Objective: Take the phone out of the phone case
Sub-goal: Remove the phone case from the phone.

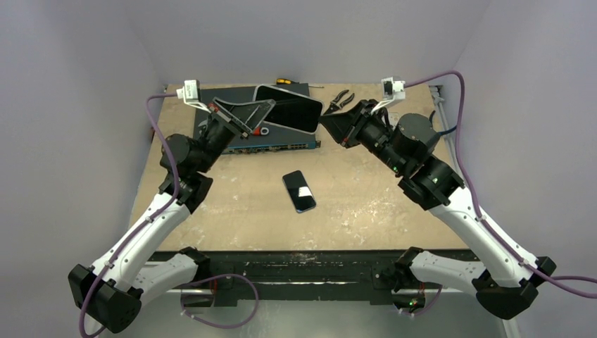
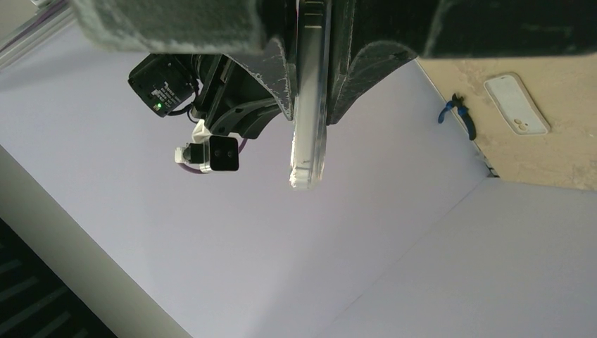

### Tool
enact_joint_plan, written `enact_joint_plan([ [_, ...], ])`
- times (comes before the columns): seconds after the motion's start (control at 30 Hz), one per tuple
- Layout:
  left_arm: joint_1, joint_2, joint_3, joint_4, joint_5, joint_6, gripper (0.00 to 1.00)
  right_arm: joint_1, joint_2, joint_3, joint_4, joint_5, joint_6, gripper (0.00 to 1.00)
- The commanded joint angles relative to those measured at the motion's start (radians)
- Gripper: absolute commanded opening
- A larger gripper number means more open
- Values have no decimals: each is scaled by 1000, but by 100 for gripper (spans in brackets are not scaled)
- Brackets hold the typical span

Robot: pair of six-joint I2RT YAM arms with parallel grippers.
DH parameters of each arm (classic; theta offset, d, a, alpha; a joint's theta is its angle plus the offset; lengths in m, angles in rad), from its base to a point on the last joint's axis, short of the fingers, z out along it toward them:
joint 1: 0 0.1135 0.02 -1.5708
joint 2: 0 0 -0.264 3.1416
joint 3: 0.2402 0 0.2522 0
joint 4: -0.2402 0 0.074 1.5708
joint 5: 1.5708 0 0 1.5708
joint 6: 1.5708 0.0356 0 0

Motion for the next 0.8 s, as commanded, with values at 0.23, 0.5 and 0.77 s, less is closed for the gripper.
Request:
enact_joint_plan([
  [0.23, -5, -35, 77, 235, -23, -76, 0, -2, 57, 11, -146, 23, -24, 19],
  [0.5, -5, -28, 89, 246, -20, -80, 0, -2, 79, 17, -175, 39, -33, 20],
  [0.77, -5, -36, 97, 240, -17, -78, 0, -2, 102, 21, -190, 59, -38, 18],
])
